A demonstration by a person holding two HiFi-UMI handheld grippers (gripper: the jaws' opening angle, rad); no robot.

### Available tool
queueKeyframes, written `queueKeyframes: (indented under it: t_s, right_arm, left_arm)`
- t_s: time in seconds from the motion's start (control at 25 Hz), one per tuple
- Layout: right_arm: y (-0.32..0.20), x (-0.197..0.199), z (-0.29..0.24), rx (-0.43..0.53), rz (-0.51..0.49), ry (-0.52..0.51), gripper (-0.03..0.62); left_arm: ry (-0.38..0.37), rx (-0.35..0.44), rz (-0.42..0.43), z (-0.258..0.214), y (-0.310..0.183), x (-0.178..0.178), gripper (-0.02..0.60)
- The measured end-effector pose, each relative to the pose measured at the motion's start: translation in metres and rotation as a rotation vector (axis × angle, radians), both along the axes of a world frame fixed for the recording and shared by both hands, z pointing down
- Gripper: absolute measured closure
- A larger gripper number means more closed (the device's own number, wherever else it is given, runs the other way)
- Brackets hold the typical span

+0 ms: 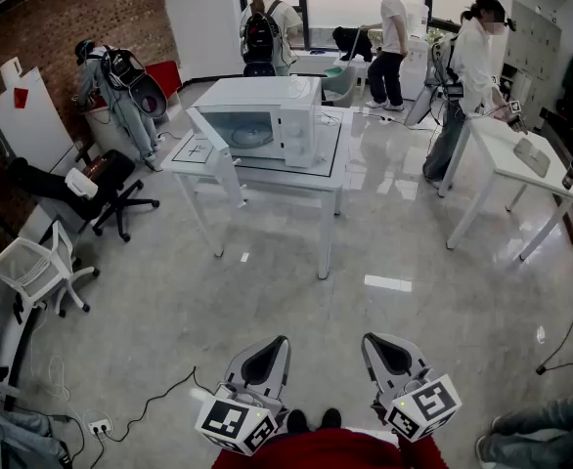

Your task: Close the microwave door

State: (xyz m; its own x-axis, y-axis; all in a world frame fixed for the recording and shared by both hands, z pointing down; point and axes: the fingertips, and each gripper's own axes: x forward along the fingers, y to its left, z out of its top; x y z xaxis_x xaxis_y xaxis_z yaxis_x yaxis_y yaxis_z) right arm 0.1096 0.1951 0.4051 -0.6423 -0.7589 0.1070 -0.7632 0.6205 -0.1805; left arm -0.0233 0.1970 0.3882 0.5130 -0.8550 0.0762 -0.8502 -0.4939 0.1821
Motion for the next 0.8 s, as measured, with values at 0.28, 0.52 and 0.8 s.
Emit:
queueKeyframes:
  t_s: [0.28, 0.52, 0.8]
  right_arm:
    - [-0.004, 0.002, 0.002, -0.013, -0.002, -0.002, 0.58]
    - [-0.008, -0.006, 0.003, -0.022, -0.013, -0.003, 0.58]
    - [-0.009, -0.013, 0.0, -0.011, -0.022, -0.021, 0.58]
  left_arm:
    - [0.01, -0.014, -0.014, 0.003, -0.001, -0.004, 0.571]
    - [0.011, -0.021, -0.036, 0.003, -0.003, -0.017, 0.571]
    - [0.016, -0.005, -0.056, 0.001, -0.006, -0.031, 0.571]
